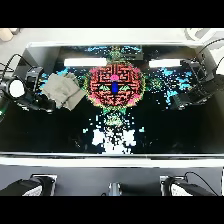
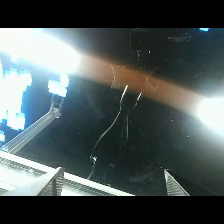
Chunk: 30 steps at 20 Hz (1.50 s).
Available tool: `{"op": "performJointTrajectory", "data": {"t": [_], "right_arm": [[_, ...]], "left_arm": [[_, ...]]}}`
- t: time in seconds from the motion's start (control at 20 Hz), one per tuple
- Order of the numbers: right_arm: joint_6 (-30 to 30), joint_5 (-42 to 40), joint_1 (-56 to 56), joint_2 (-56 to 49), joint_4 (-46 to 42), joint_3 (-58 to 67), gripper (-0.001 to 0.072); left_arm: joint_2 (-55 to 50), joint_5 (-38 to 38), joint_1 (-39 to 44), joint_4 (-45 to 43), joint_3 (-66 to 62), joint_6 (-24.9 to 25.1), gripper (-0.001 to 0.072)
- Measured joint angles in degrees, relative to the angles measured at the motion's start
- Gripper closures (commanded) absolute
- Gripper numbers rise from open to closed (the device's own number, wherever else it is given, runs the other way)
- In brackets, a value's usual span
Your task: Fold the shirts.
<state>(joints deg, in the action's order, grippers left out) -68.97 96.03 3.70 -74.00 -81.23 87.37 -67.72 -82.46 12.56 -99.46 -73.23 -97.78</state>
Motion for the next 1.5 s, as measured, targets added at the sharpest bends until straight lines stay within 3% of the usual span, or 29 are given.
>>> {"op": "performJointTrajectory", "data": {"t": [0.4,0.95,1.2,1.5], "right_arm": [[2.08,-2.54,0.02,0.0,-1.05,0.0,0.0034],[4.44,-16.33,0.13,-0.02,-3.21,-0.02,0.0035],[4.48,-21.53,0.13,-0.09,-3.26,-0.02,0.0035],[5.51,-23.58,0.13,-0.76,-3.82,0.0,0.0035]], "left_arm": [[-0.07,1.51,-0.02,0.0,0.02,-0.44,-0.0012],[-5.7,26.49,-1.22,0.09,-0.85,-3.67,-0.0013],[-16.63,25.9,-9.07,4.98,-11.34,-5.62,-0.0013],[-32.02,20.65,-18.69,15.65,-20.31,-14.64,-0.0013]]}}
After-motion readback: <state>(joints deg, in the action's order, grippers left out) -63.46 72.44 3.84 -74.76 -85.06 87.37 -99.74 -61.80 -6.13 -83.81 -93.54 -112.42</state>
